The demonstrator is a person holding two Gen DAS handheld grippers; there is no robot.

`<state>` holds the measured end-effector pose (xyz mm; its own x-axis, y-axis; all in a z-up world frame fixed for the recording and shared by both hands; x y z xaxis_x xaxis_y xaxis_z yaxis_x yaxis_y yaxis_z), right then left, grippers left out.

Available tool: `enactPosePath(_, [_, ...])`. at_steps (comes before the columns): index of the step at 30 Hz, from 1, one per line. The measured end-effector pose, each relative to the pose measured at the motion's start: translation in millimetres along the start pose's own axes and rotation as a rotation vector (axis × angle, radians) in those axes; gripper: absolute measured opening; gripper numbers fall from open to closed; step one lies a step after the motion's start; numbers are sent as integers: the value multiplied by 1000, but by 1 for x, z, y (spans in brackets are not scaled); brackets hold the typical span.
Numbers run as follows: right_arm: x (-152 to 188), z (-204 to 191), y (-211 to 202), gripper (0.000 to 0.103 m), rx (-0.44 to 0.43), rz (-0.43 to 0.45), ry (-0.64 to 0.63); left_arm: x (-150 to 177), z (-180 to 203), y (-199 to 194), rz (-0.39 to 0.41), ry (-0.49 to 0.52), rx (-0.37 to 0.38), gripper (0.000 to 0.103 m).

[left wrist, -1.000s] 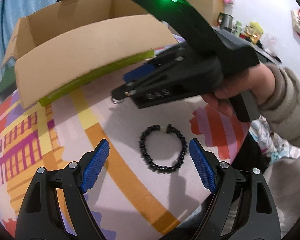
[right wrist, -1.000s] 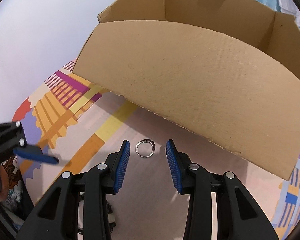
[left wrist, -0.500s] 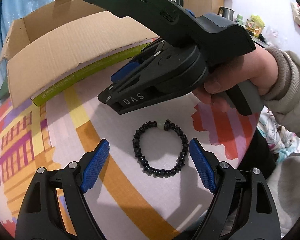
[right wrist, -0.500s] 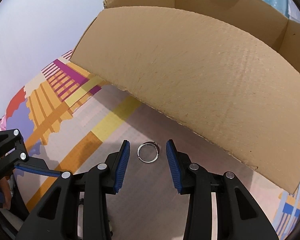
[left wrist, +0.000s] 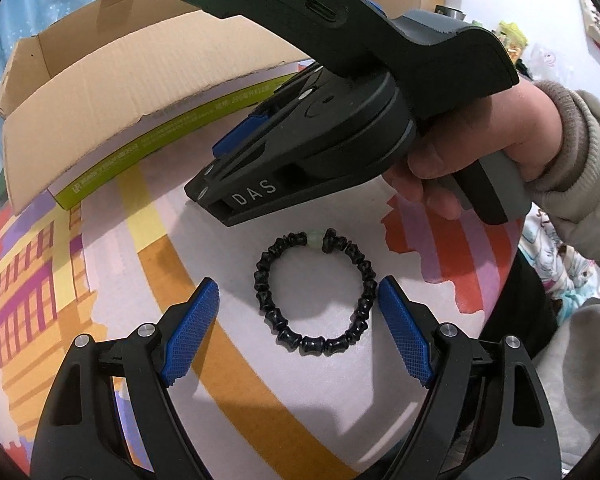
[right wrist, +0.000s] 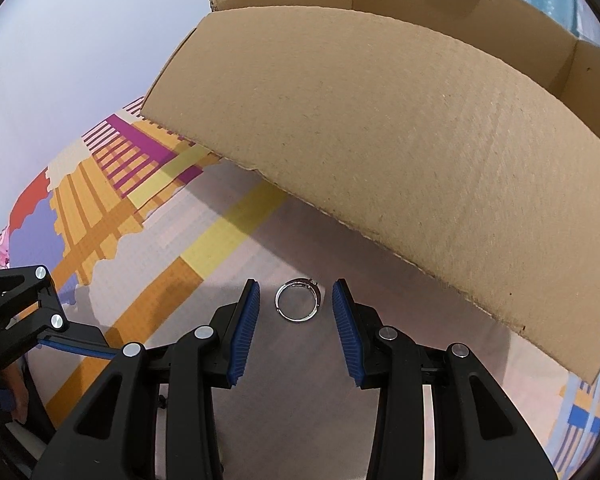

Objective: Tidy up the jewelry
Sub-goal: 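Lower the left tool onto the black bead bracelet while the right tool approaches the silver ring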

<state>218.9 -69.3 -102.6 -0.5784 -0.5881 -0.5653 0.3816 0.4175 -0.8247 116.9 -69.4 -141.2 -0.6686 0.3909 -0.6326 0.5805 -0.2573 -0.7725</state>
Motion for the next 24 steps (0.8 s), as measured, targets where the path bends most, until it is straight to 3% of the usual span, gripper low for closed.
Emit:
enactPosePath(6, [2, 2, -2, 38, -8, 18, 7, 3, 0, 3, 28, -3, 8, 76])
enactPosePath(12, [3, 0, -4, 31, -9, 35, 3, 3, 6, -2, 48, 22, 33, 58])
enactPosePath(16, [3, -3, -5, 28, -13, 41, 3, 2, 6, -3, 55, 18, 30, 37])
enactPosePath(18, [3, -4, -5, 26, -19, 42, 7, 2, 4, -3, 54, 14, 31, 33])
enactPosePath(24, [4, -3, -6, 25, -25, 43, 11, 1, 0, -5, 50, 9, 31, 33])
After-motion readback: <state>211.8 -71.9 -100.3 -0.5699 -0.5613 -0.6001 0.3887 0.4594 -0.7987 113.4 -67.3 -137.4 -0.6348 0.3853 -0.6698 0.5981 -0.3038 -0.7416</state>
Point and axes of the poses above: each gripper's, at about its wrist camera, not at the fingertips, and y roughly the way its jaws point, z to its right, x to its underside, the point moved 6 cm from there along y, roughly the way its jaws point, and after that the axes turned 1 degree about y, right-handed, at the moved point
